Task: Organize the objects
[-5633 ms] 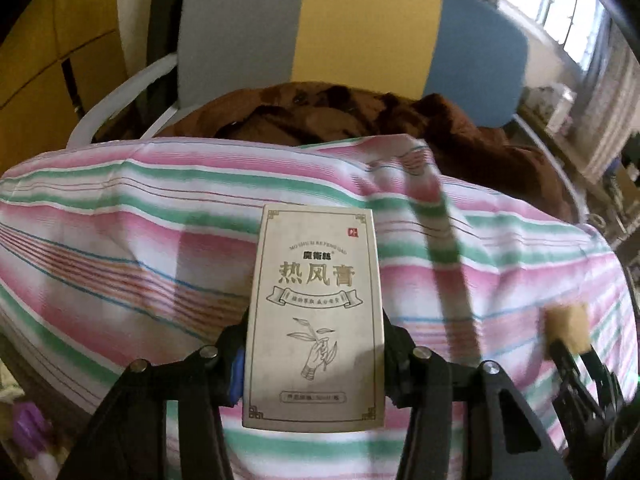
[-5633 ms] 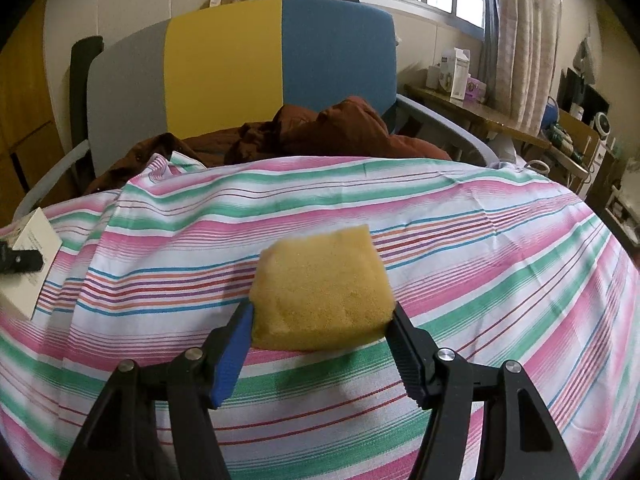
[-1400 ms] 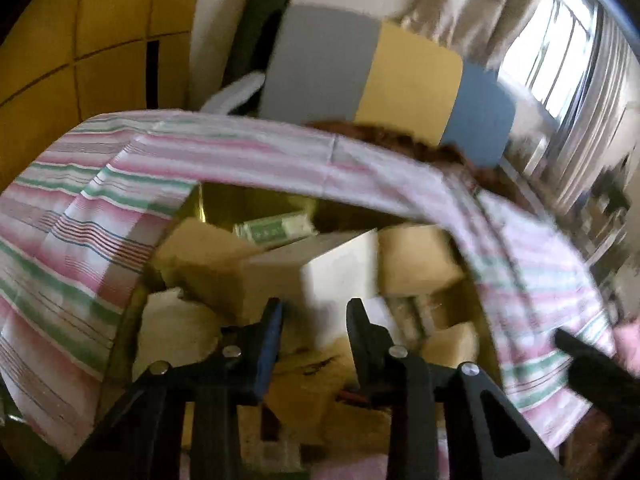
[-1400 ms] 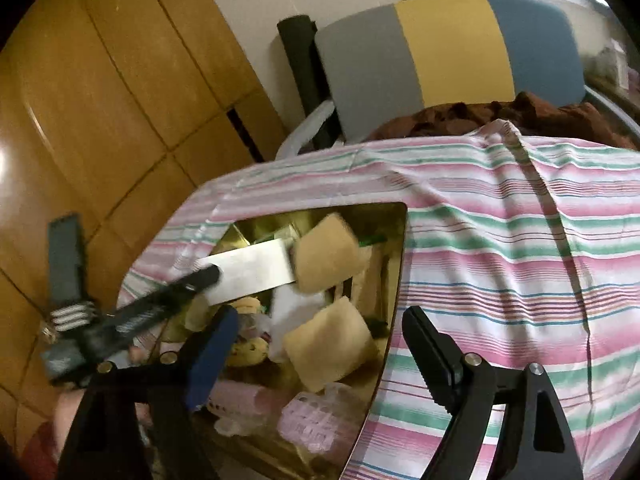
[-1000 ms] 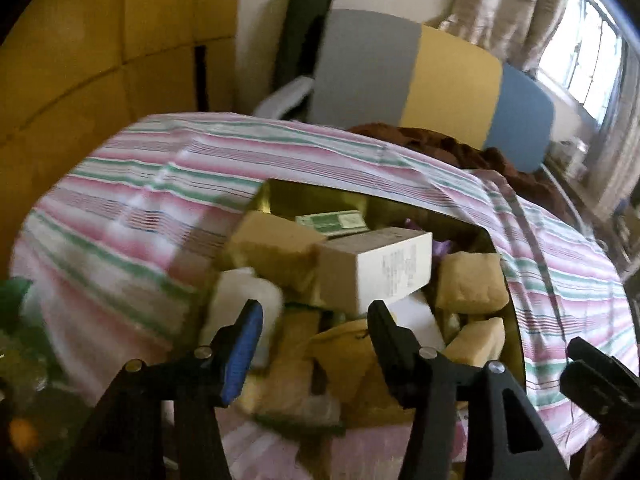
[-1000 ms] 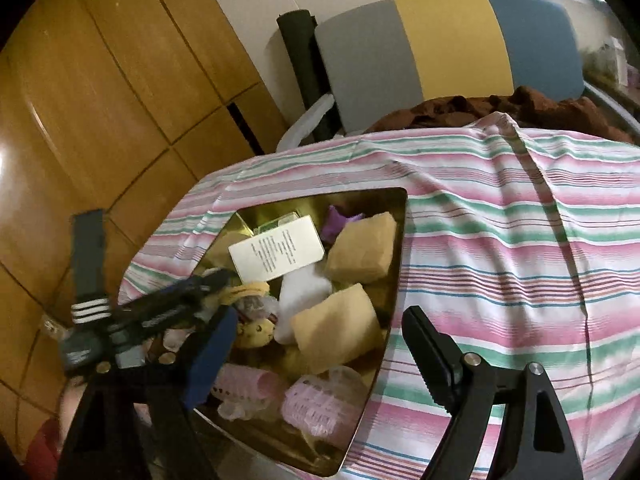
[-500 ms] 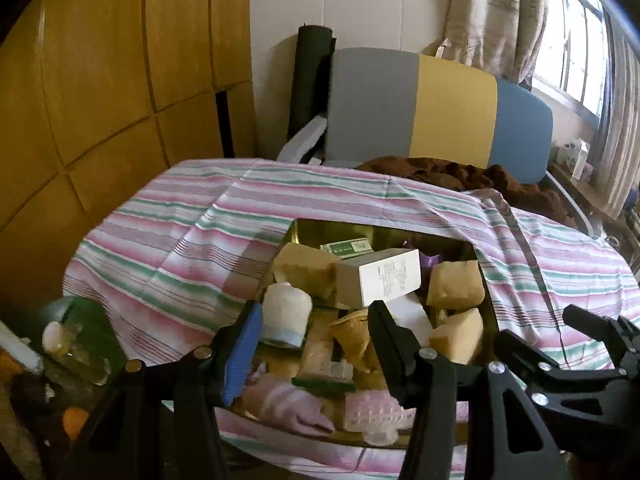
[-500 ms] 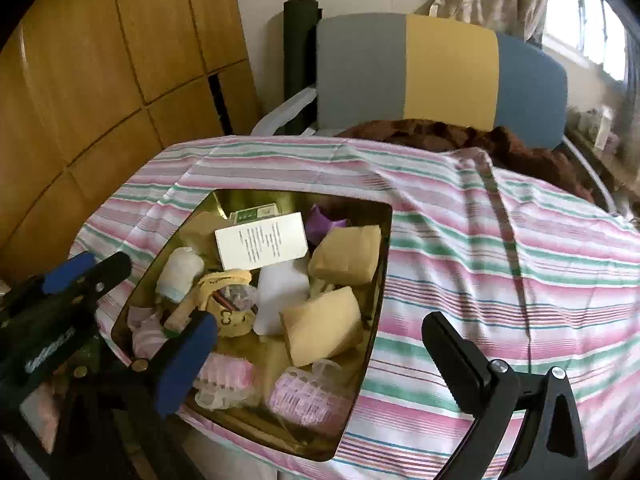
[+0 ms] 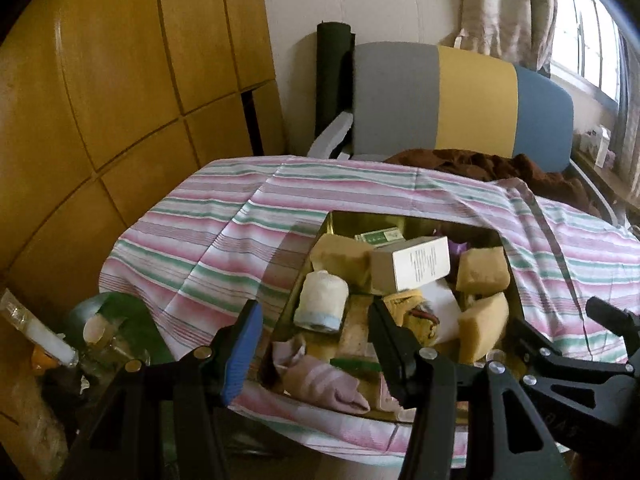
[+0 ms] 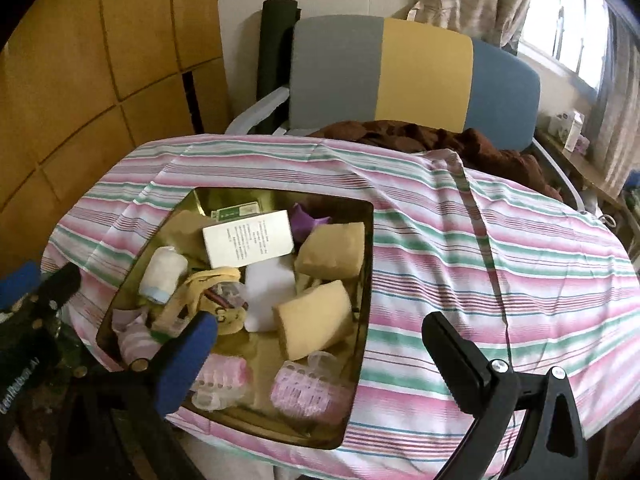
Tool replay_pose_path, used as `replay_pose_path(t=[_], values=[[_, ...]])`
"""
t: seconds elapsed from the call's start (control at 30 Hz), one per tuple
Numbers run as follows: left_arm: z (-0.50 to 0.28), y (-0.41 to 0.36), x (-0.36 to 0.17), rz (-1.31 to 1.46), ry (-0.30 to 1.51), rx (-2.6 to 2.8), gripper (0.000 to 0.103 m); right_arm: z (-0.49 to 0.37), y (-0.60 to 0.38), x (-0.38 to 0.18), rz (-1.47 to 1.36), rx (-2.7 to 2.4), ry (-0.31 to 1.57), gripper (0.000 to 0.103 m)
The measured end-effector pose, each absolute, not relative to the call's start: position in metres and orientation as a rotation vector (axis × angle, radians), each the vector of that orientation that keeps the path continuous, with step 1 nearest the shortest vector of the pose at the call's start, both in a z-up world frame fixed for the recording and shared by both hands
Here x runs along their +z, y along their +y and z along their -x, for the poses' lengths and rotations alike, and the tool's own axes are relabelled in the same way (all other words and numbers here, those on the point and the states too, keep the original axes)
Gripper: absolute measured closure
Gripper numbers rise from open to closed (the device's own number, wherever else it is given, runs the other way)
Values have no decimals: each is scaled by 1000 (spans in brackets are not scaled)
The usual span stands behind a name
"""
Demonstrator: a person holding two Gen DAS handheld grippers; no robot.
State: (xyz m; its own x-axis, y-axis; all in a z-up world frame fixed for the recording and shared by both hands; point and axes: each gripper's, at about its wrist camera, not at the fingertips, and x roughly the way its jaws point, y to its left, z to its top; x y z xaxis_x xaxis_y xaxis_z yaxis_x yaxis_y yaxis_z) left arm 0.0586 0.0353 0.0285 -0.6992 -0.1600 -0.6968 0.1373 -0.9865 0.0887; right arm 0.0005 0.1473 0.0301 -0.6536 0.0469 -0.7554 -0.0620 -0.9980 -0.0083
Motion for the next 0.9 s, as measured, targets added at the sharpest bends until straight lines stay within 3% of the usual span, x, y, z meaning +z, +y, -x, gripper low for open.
replay_pose_path(t=[0.9], values=[[-53,33,10,-1300,20,-2762,48,-1,147,31,1260,2772,49,0]])
